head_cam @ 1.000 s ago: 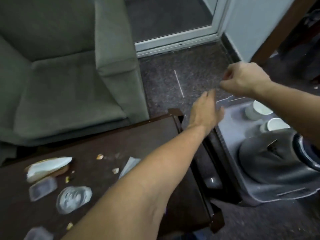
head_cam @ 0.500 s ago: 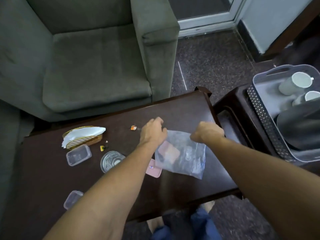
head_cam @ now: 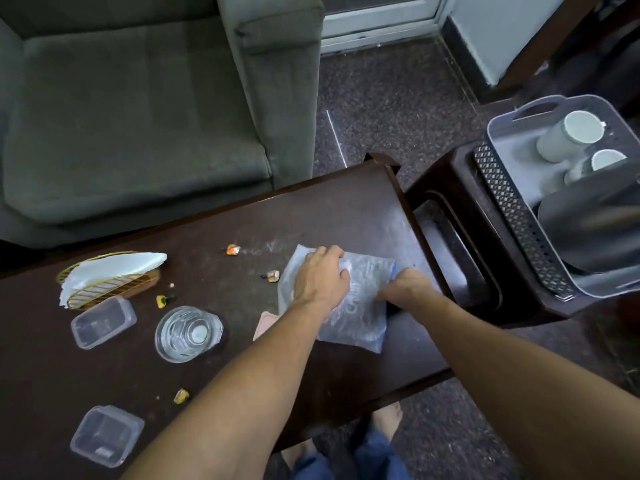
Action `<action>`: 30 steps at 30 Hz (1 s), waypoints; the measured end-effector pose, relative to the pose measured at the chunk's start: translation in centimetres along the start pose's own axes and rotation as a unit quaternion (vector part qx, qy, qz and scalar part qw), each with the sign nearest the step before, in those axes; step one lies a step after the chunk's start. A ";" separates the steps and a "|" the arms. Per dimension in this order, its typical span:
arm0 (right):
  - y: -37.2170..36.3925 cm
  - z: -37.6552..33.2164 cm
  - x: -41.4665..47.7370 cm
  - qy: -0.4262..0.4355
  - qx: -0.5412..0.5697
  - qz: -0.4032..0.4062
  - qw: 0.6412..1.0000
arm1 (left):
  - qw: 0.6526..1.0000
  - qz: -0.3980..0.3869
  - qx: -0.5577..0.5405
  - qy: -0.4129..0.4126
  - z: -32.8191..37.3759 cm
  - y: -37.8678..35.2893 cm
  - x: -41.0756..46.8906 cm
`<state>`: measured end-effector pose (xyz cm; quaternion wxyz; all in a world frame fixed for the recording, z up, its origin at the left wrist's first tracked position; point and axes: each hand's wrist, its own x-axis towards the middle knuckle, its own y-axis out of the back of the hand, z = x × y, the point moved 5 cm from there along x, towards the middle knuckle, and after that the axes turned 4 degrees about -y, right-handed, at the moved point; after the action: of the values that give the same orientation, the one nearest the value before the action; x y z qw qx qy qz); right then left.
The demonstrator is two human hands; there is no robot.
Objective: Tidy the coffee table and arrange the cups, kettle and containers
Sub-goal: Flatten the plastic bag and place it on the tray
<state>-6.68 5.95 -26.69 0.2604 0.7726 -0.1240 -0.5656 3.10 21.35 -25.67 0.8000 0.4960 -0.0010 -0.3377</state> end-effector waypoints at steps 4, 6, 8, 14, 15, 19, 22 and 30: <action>2.4 -3.5 -1.5 0.115 -0.108 -0.002 0.987 | 0.998 0.011 0.042 -0.037 1.1 2.4 0.4; 4.5 -6.3 -3.0 0.198 -0.156 0.000 0.968 | 0.998 -0.003 0.009 -0.061 2.1 4.6 0.6; 7.2 -9.4 -5.6 0.271 -0.185 0.013 0.945 | 0.994 -0.015 -0.060 -0.087 3.6 7.6 1.0; 18.1 -16.2 -13.5 0.373 -0.156 0.049 0.913 | 0.961 0.062 -0.244 -0.112 8.4 18.6 2.8; 20.0 -16.7 -14.4 0.372 -0.142 0.042 0.916 | 0.946 0.078 -0.290 -0.121 9.3 20.1 3.0; 27.1 -16.6 -15.6 0.350 -0.123 0.049 0.927 | 0.878 0.167 -0.419 -0.157 12.9 24.1 4.2; 31.6 -15.6 -15.0 0.326 -0.032 0.028 0.944 | 0.844 0.185 -0.473 -0.173 16.0 24.0 5.9; 42.9 -12.7 -8.9 0.359 0.032 0.145 0.921 | 0.837 0.203 -0.484 -0.153 24.6 18.3 12.3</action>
<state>6.75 -22.15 6.62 0.3418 0.9053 -0.1513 -0.2019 14.24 0.30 -2.71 0.9783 -0.0237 -0.0609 -0.1968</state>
